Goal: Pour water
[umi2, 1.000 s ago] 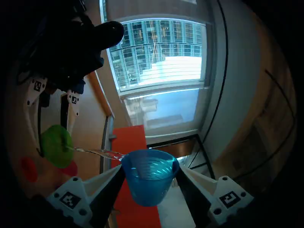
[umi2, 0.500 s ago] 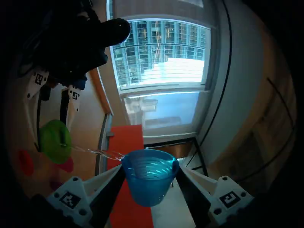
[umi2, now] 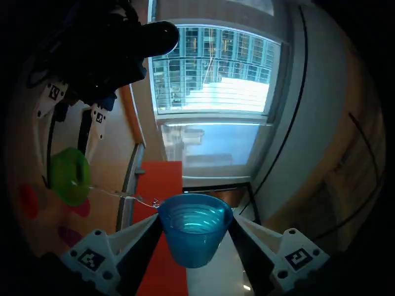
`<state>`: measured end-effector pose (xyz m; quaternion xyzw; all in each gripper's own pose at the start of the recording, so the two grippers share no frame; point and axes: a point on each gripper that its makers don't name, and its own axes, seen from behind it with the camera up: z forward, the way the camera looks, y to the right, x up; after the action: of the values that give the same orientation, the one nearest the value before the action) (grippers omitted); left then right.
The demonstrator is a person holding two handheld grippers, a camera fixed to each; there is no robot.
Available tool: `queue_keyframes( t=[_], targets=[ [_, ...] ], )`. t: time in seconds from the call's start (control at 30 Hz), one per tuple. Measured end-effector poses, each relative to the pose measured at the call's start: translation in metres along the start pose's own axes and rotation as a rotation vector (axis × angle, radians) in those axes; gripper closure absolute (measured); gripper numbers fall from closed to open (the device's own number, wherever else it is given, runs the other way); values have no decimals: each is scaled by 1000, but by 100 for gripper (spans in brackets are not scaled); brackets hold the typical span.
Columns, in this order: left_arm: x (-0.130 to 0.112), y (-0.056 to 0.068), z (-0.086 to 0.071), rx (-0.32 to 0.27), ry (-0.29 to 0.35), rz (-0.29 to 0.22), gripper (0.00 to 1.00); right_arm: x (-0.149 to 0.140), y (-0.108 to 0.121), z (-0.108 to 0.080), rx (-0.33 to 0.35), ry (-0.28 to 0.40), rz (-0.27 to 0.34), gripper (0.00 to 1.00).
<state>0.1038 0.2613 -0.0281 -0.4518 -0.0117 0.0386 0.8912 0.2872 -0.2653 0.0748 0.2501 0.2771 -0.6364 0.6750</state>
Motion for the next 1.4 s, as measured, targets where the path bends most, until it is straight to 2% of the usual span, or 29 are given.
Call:
queue_keyframes(
  t=[0.97,1.27,1.4],
  targets=[
    [-1,-2,2,3,4,-6,18,14,-2,3,-3,10,-158,9],
    [2,-3,0,7,8,-6,18,19,-3,1,-1,19,-145,9],
    [2,-4,0,8,9,-8,18,17,0,-1,-6,17,-108,9]
  ],
)
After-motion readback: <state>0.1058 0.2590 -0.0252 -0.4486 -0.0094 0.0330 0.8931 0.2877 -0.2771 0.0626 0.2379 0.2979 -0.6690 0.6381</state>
